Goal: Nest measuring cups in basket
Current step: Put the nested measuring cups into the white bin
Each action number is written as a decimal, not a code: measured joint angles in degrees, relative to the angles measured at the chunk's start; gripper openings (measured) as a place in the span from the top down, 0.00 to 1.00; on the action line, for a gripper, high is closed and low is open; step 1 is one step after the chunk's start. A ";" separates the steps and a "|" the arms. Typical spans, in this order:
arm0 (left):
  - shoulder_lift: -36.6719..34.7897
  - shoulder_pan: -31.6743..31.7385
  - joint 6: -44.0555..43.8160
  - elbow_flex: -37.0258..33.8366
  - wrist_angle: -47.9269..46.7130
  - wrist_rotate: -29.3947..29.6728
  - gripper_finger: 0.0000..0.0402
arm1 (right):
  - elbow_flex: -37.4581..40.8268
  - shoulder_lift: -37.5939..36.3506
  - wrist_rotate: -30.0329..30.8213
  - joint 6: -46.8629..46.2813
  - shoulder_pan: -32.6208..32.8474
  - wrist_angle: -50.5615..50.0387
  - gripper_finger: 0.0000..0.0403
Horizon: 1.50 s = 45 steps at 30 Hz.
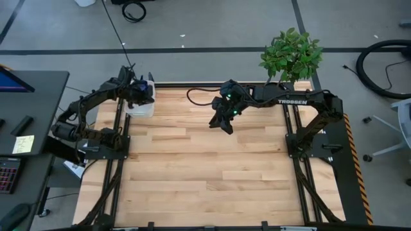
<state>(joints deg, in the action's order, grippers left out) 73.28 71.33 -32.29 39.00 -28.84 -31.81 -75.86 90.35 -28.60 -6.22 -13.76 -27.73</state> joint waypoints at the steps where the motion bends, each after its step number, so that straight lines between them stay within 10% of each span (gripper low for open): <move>1: 0.00 -0.02 -1.61 0.00 0.02 -0.02 0.88 | -0.01 0.00 0.00 0.01 0.03 0.00 0.76; 15: 0.60 -1.55 -16.72 0.00 1.07 6.91 0.88 | 0.00 0.02 0.35 0.24 -0.37 0.11 0.76; 45: 9.01 -1.80 -13.39 0.11 3.89 -0.93 0.88 | -0.02 0.02 0.46 1.91 -0.34 0.26 0.76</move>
<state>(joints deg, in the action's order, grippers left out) 82.28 69.53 -45.68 39.11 -24.95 -32.74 -75.88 90.37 -28.14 -4.32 -14.11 -27.46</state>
